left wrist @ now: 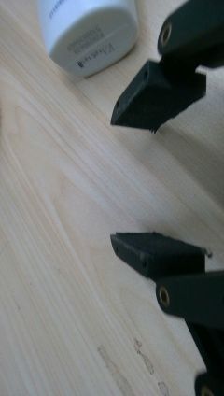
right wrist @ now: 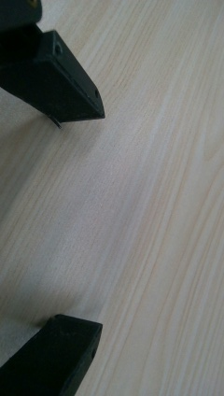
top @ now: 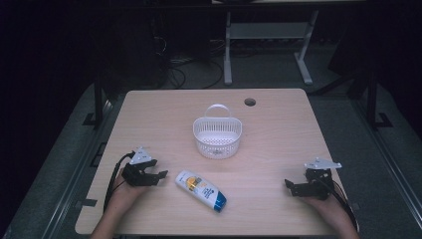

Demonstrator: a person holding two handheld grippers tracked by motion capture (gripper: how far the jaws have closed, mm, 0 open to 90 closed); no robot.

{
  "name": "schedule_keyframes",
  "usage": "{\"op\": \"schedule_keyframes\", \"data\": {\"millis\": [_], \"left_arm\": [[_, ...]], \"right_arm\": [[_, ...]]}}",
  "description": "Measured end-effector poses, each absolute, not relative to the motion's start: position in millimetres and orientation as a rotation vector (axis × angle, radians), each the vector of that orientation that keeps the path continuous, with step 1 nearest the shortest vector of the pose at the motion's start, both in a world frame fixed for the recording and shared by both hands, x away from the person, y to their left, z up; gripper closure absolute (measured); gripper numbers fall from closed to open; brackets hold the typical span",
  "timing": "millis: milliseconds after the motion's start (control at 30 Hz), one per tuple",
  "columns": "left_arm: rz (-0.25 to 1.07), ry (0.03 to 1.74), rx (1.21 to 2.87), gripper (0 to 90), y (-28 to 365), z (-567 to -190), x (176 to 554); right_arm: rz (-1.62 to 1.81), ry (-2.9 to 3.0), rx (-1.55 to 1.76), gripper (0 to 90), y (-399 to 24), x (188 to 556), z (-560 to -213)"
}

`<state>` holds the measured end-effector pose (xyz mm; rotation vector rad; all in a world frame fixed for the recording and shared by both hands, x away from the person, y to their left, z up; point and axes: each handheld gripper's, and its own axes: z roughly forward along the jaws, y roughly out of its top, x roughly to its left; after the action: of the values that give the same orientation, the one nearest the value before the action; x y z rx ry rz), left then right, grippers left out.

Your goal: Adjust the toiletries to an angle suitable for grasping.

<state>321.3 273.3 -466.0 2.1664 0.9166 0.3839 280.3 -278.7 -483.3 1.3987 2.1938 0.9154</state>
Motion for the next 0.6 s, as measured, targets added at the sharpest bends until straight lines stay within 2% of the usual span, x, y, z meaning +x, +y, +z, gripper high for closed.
{"op": "schedule_keyframes", "data": {"millis": [67, 100, 133, 200, 233, 267, 367, 400, 600], "left_arm": [[0.365, 0.919, 2.159, 50.4, 274, -464, 321], [0.358, 0.913, 2.159, 50.4, 275, -463, 320], [0.332, 0.915, 2.142, 59.7, 276, -461, 320], [0.307, 0.915, 2.129, 66.7, 277, -460, 319], [0.295, 0.914, 2.125, 66.7, 278, -459, 319], [0.276, 0.912, 2.118, 76.0, 278, -456, 318], [0.263, 0.909, 2.109, 87.8, 279, -453, 317], [0.238, 0.911, 2.095, 90.0, 279, -449, 316], [0.205, 0.874, 2.112, 90.0, 274, -443, 310]], "right_arm": [[0.916, 2.196, 1.396, 0.4, -279, 280, -483], [0.916, 2.196, 1.396, 0.4, -279, 280, -483], [0.916, 2.197, 1.396, 0.4, -279, 281, -483], [0.916, 2.197, 1.396, 0.4, -279, 281, -483], [0.916, 2.197, 1.396, 0.4, -279, 281, -483], [0.916, 2.198, 1.394, 0.4, -279, 281, -483], [0.918, 2.2, 1.392, 0.4, -279, 281, -483], [0.918, 2.2, 1.391, 0.4, -279, 282, -483], [0.918, 2.201, 1.388, 0.4, -279, 282, -483]]}}
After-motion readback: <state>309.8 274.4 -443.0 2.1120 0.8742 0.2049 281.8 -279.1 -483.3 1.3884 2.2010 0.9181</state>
